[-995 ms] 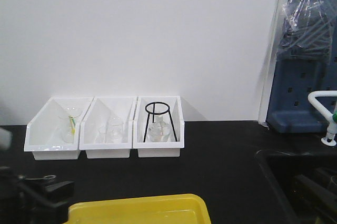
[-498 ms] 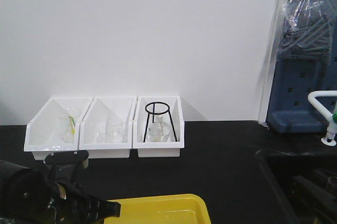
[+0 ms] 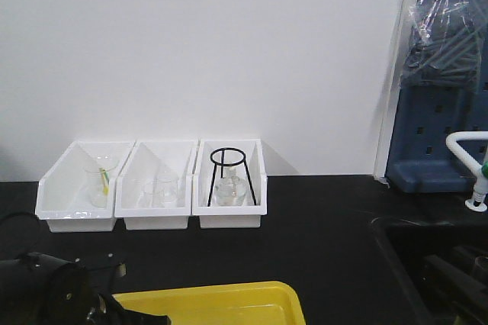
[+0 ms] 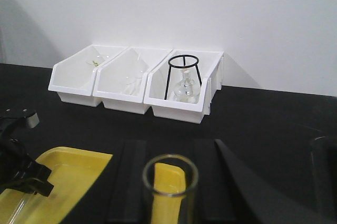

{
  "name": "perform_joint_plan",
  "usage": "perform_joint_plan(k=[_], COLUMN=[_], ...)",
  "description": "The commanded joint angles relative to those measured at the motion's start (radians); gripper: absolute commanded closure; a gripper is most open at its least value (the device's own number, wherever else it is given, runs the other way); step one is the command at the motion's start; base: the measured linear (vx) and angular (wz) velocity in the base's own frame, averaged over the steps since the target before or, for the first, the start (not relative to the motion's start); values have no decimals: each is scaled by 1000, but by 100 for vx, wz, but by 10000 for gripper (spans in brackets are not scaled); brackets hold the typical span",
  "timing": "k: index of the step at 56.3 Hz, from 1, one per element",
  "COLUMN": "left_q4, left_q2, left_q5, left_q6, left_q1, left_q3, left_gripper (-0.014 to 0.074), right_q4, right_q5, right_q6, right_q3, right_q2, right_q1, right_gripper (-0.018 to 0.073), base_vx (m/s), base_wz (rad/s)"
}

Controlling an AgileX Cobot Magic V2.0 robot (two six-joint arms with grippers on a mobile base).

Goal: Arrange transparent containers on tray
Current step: 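Lower the left tube into the yellow tray and open the left gripper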

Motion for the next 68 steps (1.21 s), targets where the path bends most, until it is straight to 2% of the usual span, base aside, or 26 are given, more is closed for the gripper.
perform_joint_plan(k=[1, 15, 32, 40, 56, 61, 68], left_q4=[37, 38, 110, 159, 162, 162, 167], left_q2=[-27, -11, -105, -235, -501, -561, -612], left_q5=[-26, -20, -22, -31, -54, -57, -57], left_q6=[-8, -8, -8, -8, 2, 20, 20], left_q1=[2, 2, 2, 2, 2, 2, 2], left_q3=[-30, -30, -32, -32, -31, -31, -31], left_gripper=[404, 219, 195, 195, 195, 195, 195], right_q4=[-7, 12, 69, 182, 391, 461, 600], right_q5=[-72, -61, -39, -42, -10, 41, 134], right_q6=[-5, -5, -5, -5, -45, -110, -265], right_q3=[-30, -30, -36, -71, -259, -351, -483], right_q2=[4, 4, 101, 253, 587, 681, 798], right_q1=[0, 0, 0, 0, 1, 1, 1], right_gripper=[571, 571, 571, 571, 571, 571, 571], base_vx=[0, 0, 0, 0, 0, 0, 0], base_wz=[0, 0, 0, 0, 0, 0, 0])
